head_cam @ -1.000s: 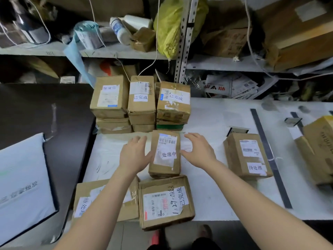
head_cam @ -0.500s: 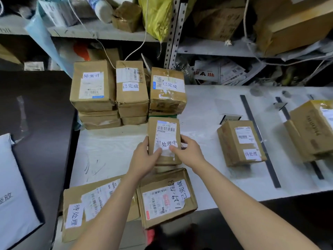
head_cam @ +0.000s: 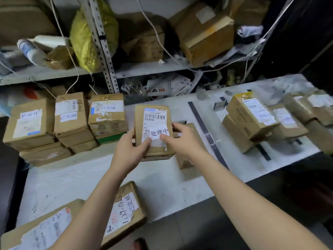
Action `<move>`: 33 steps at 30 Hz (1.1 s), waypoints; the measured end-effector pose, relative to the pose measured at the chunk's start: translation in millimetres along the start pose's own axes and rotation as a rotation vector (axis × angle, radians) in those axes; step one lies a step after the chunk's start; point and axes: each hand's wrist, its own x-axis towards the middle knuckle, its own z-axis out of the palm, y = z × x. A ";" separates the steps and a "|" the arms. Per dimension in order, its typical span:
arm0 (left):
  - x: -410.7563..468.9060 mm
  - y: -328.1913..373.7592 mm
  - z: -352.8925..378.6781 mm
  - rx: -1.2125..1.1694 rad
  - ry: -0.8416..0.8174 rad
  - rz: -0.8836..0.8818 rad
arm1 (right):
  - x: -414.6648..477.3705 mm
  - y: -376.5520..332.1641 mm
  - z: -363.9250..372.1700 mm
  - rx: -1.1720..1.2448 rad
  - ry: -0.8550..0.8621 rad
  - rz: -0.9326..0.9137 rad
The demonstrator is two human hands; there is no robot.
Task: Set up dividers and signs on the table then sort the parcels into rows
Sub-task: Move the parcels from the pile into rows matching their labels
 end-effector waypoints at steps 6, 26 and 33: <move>-25.4 82.8 116.2 -0.008 0.017 0.074 | -24.6 34.1 -139.2 0.015 0.090 -0.072; -61.8 186.5 386.0 -0.016 -0.186 0.129 | -76.8 155.9 -407.0 -0.008 0.290 0.095; -78.9 155.4 424.2 0.031 -0.150 0.015 | -72.7 209.0 -413.0 -0.049 0.197 0.192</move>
